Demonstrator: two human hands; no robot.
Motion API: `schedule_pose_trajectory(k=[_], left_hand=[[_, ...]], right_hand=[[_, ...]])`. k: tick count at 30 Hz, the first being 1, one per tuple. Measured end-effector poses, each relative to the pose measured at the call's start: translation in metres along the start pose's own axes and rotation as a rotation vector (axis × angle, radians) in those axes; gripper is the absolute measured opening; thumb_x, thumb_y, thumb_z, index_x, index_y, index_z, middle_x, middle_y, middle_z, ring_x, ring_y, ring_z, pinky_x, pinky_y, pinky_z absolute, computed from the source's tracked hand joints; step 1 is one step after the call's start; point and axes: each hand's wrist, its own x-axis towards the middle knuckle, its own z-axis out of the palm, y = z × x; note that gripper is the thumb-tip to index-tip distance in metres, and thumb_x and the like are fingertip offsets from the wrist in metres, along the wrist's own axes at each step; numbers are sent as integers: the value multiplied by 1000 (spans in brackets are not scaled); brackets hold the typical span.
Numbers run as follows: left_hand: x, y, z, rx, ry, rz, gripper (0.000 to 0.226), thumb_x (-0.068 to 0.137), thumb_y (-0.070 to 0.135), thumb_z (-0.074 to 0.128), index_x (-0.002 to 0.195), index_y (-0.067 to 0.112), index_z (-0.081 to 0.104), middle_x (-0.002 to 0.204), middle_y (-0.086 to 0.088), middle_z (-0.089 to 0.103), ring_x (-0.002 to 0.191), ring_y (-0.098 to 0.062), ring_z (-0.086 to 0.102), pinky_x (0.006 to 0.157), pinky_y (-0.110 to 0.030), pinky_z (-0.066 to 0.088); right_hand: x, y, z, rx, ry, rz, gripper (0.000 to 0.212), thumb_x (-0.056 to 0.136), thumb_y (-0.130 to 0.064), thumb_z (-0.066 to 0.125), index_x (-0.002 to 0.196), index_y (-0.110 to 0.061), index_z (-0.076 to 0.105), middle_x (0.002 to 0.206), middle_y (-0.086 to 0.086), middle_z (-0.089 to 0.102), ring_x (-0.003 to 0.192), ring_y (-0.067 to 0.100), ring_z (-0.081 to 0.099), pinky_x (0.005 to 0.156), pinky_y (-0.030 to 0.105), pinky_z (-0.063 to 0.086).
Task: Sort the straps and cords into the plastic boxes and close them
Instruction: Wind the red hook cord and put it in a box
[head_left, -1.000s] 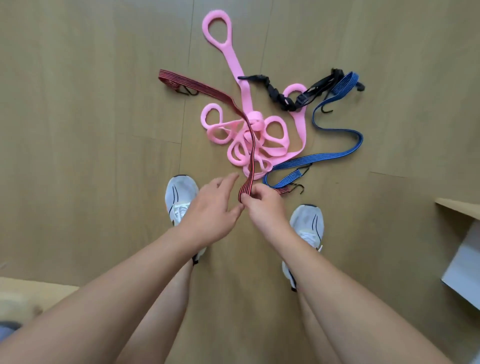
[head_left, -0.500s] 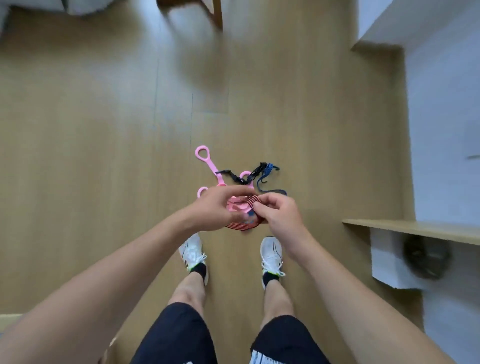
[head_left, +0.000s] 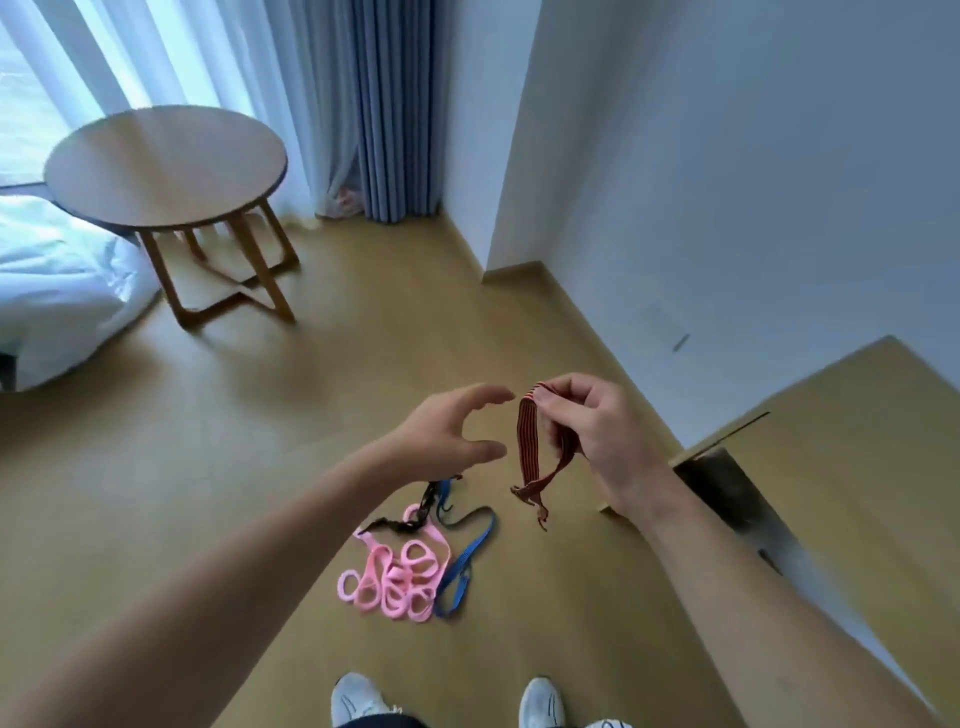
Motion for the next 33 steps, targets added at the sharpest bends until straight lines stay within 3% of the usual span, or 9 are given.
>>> schedule_pose_trajectory(k=[4, 8, 11, 15, 22, 25, 28, 31, 33], left_hand=[[23, 64, 26, 25, -5, 80, 49, 92, 34, 71, 139, 34, 58, 132, 16, 64, 120, 1, 53, 103, -24, 41], [45, 120, 56, -2, 185, 59, 18, 98, 30, 62, 99, 19, 77, 75, 7, 70, 72, -17, 61, 70, -30, 52], [61, 159, 73, -179, 226, 11, 21, 99, 27, 61, 97, 14, 77, 88, -8, 76, 83, -29, 72, 78, -44, 63], [81, 213, 100, -312, 264, 30, 13, 96, 25, 67, 96, 18, 78, 88, -4, 77, 80, -23, 75, 71, -40, 65], [101, 300, 187, -435, 10, 115, 8, 93, 8, 69, 100, 8, 73, 87, -11, 78, 79, -27, 77, 64, -33, 61], [105, 337, 225, -485, -119, 154, 11, 94, 1, 64, 100, 5, 73, 90, -17, 77, 82, -31, 76, 70, -40, 63], [108, 371, 258, -542, -233, 180, 12, 95, 0, 62, 100, 5, 72, 89, -16, 76, 82, -31, 75, 72, -41, 63], [119, 402, 286, -640, -225, 176, 13, 96, -1, 60, 101, 5, 70, 88, -15, 74, 81, -29, 74, 69, -37, 61], [129, 416, 307, -692, -183, 138, 14, 95, -3, 59, 99, 6, 70, 87, -14, 73, 81, -29, 74, 69, -35, 61]], right_hand=[[-15, -25, -50, 50, 26, -81, 13, 86, -26, 70, 80, -15, 73, 65, 5, 59, 54, 17, 48, 46, 26, 41], [-36, -32, -111, 58, 87, -127, 12, 85, -27, 69, 76, -20, 74, 64, 5, 60, 52, 16, 47, 44, 25, 39], [-55, -20, -161, 101, 141, -140, 11, 87, -26, 69, 81, -19, 75, 67, 7, 61, 57, 21, 53, 50, 30, 47], [-84, 16, -211, 186, 160, -82, 8, 87, -22, 70, 87, -17, 76, 74, 9, 67, 66, 23, 63, 61, 34, 56], [-129, 79, -276, 205, 280, 32, 16, 88, -12, 74, 99, -21, 68, 94, 9, 68, 77, 35, 72, 75, 60, 60], [-148, 88, -309, 236, 288, 41, 32, 81, -19, 80, 108, -30, 66, 102, 3, 67, 75, 30, 71, 68, 48, 61], [-175, 98, -337, 33, 310, 54, 20, 79, -36, 79, 94, -28, 71, 76, -2, 64, 70, 17, 63, 72, 42, 55], [-206, 118, -355, 18, 377, 122, 22, 81, -37, 78, 78, -18, 66, 67, 5, 60, 62, 19, 57, 63, 41, 52], [-232, 135, -363, 66, 459, 170, 26, 81, -37, 78, 73, -18, 63, 63, -6, 57, 59, 10, 54, 59, 26, 46]])
